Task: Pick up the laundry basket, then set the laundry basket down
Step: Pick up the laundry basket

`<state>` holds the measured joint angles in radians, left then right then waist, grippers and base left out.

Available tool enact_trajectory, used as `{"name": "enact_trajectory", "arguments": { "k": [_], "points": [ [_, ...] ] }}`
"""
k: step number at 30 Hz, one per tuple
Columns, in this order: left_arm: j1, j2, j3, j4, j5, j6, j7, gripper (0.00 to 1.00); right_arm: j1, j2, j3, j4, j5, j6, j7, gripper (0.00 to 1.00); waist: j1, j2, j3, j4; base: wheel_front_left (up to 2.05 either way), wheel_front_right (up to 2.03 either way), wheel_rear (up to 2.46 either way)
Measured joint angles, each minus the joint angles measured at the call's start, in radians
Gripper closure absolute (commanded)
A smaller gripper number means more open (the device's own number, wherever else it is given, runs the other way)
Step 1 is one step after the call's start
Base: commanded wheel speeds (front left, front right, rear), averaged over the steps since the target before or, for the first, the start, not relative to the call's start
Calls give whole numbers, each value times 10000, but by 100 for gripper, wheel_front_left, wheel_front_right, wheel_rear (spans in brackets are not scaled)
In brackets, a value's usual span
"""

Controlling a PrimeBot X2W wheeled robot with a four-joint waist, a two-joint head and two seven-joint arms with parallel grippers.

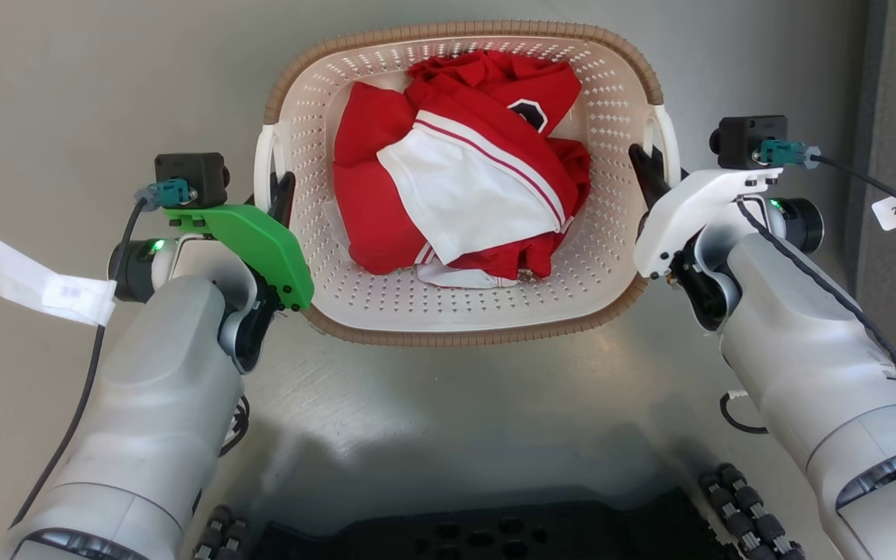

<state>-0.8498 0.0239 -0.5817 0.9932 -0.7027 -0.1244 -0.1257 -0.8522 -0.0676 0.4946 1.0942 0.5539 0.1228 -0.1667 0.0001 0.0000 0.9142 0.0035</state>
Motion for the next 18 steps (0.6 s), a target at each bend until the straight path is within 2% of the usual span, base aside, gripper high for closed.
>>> {"name": "enact_trajectory", "arguments": {
  "k": [10,18],
  "points": [
    [90,0,-359,362,-487,0,-21,100,288,-31,761,-35,587,-13,15,100,0,0,-731,-14,0,0,0],
    [472,2,-460,650,-1129,0,128,100,567,-40,1313,-38,1091,-15,345,100,0,0,-1829,-104,0,0,0]
  ]
}}
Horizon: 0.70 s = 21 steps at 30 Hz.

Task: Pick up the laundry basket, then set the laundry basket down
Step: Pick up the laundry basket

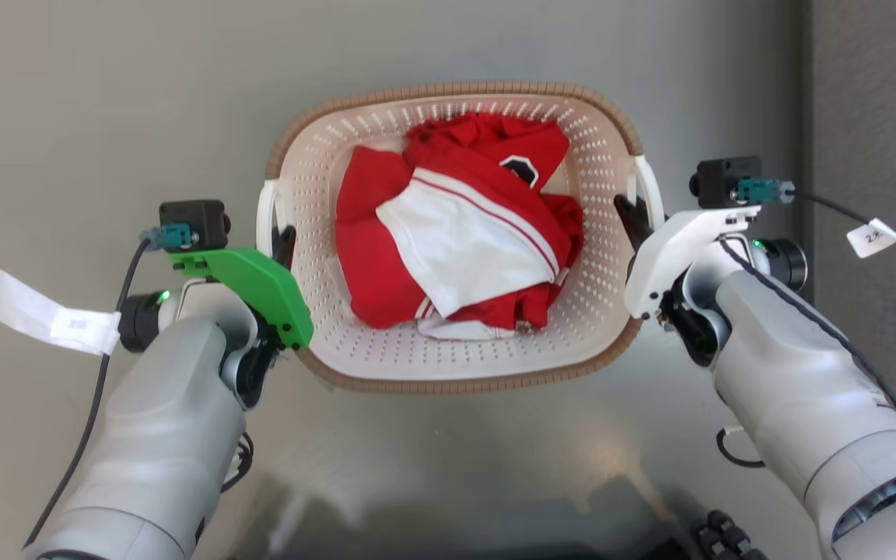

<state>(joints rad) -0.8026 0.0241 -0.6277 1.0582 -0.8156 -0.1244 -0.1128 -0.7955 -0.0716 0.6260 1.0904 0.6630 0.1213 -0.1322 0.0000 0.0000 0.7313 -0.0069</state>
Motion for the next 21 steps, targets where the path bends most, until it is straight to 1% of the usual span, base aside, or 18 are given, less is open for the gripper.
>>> {"name": "enact_trajectory", "arguments": {
  "k": [16,18,21],
  "points": [
    [650,159,-278,307,-665,-33,734,100,594,12,825,-130,1078,-15,763,100,-1,0,-2087,-310,0,0,0],
    [774,161,-305,345,-844,-35,872,100,690,13,961,-119,1185,-79,920,100,-1,0,-2378,-360,0,0,0],
    [1020,178,-439,412,-951,-35,1058,100,895,15,1164,-113,1342,-79,1160,100,-1,0,-2809,-430,0,0,0]
  ]
}}
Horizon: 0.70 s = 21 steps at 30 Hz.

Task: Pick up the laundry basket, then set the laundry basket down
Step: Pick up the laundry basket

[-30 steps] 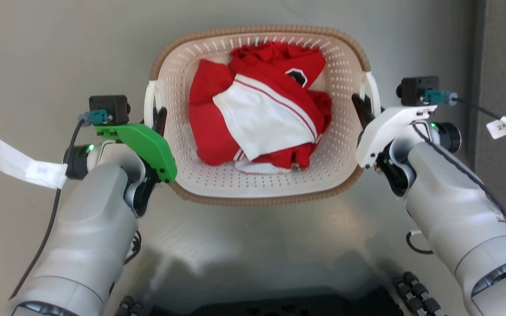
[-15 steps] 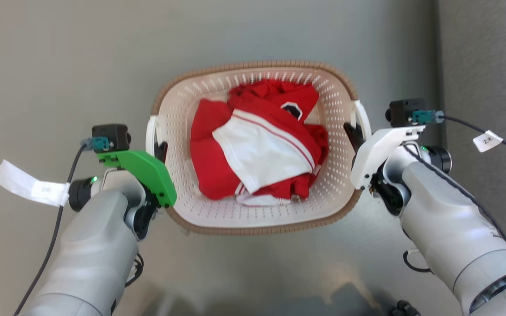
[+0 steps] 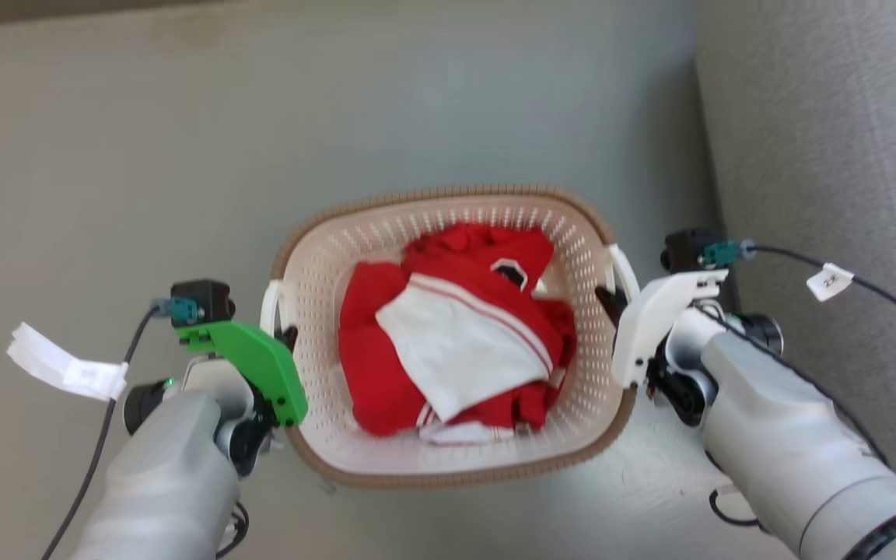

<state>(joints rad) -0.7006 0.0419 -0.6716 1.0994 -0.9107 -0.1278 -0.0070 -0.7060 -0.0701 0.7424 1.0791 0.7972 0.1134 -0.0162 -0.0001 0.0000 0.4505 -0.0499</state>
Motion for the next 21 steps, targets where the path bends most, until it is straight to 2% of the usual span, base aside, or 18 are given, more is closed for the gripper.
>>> {"name": "enact_trajectory", "arguments": {
  "k": [21],
  "points": [
    [1369,-15,-424,472,-629,-38,1177,100,1253,71,911,249,976,-6,1509,100,0,0,-2968,-435,0,0,0]
  ]
}}
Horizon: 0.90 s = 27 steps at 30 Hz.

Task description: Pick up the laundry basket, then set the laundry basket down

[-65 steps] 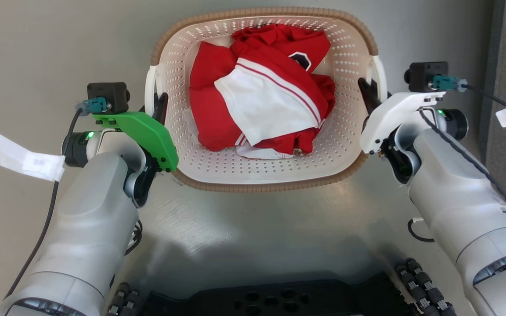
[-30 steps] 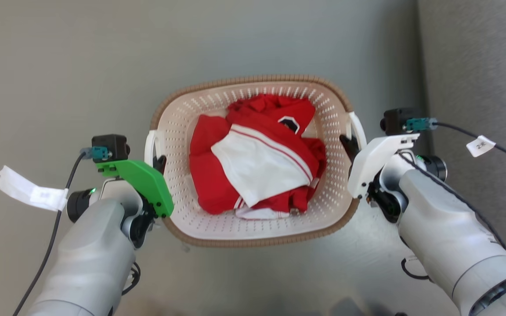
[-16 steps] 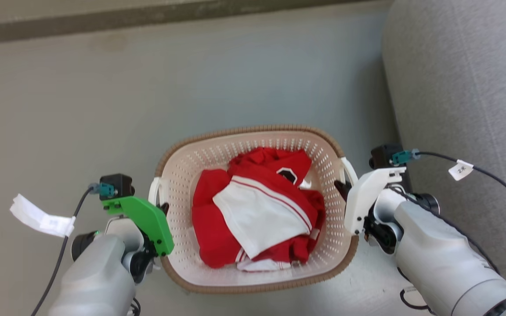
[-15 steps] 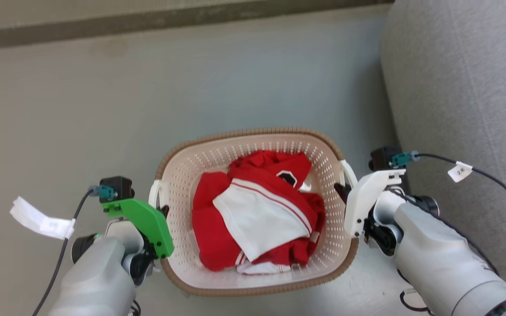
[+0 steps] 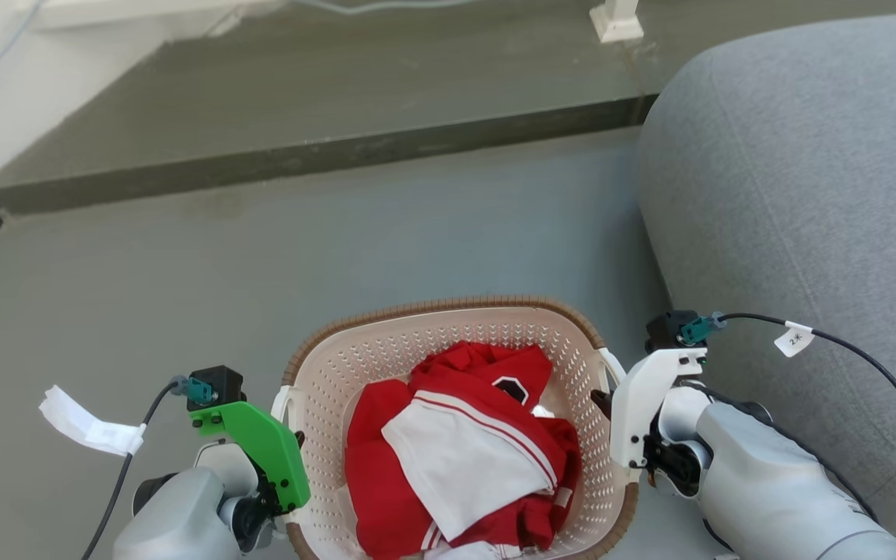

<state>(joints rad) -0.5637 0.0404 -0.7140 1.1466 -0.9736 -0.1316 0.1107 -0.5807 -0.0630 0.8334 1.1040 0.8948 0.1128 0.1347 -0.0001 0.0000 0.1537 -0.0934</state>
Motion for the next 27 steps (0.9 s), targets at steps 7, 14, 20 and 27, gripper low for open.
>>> {"name": "enact_trajectory", "arguments": {
  "k": [7,14,20,27],
  "points": [
    [-14,-8,6,19,-92,0,301,100,-54,-2,92,31,207,0,355,100,0,0,-496,-109,0,0,0],
    [-43,-6,-35,54,-194,0,573,100,-88,-2,184,48,322,0,562,100,0,0,-516,-149,0,0,0],
    [-55,-2,-61,79,-268,0,727,100,-92,-6,272,59,399,0,675,100,0,0,-468,-165,0,0,0],
    [-61,8,-174,92,-316,0,834,100,-118,-23,456,59,594,-2,782,100,1,0,-407,-163,0,0,0]
  ]
}}
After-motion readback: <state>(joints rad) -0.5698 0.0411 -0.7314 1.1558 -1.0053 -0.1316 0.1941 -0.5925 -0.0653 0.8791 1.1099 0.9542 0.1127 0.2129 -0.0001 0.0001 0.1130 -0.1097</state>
